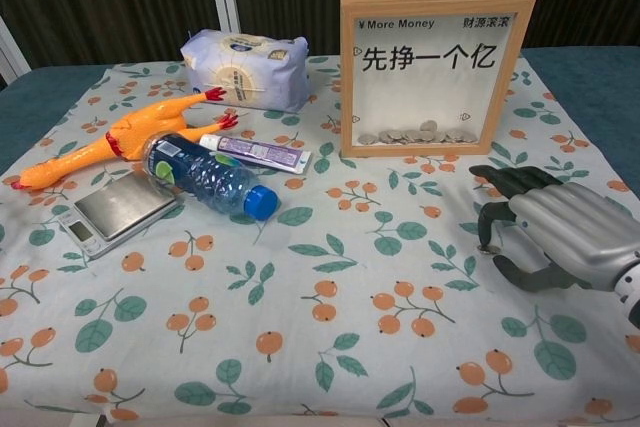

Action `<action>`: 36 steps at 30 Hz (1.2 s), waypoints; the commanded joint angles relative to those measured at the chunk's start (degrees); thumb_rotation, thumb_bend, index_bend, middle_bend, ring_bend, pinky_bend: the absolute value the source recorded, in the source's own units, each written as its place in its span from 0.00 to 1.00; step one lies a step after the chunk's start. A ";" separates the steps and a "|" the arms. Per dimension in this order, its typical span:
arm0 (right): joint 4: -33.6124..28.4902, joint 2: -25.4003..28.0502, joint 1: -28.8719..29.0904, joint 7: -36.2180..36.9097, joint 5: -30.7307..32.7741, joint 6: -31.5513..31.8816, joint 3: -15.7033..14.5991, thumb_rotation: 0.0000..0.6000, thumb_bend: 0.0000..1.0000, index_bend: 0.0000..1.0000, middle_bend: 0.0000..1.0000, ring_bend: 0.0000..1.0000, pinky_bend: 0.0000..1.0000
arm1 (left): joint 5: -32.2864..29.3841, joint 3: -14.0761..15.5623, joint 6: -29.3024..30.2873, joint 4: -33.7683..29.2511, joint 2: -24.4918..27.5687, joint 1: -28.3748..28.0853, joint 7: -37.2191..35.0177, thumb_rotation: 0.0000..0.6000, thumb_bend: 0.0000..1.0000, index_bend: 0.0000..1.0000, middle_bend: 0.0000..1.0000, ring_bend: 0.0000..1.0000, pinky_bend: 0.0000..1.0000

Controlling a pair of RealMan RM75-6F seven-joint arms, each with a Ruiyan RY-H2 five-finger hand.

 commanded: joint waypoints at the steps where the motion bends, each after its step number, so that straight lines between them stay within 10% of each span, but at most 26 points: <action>1: 0.30 -0.15 0.08 0.14 -0.11 0.19 0.01 1.00 0.38 0.61 0.00 0.00 0.00 | -0.01 -0.01 -0.07 0.00 -0.02 -0.03 -0.04 1.00 0.41 0.00 0.00 0.00 0.00; 20: 2.95 -0.84 1.22 2.77 -2.10 2.38 0.18 1.00 0.40 0.61 0.03 0.00 0.00 | 0.08 0.06 -0.29 0.87 -0.40 -0.19 -1.18 1.00 0.41 0.00 0.00 0.00 0.00; 36: 3.20 -1.18 1.61 3.15 -1.60 1.79 0.26 1.00 0.60 0.65 0.06 0.00 0.00 | -0.06 0.09 -0.34 1.24 -0.23 -0.11 -1.75 1.00 0.41 0.00 0.00 0.00 0.00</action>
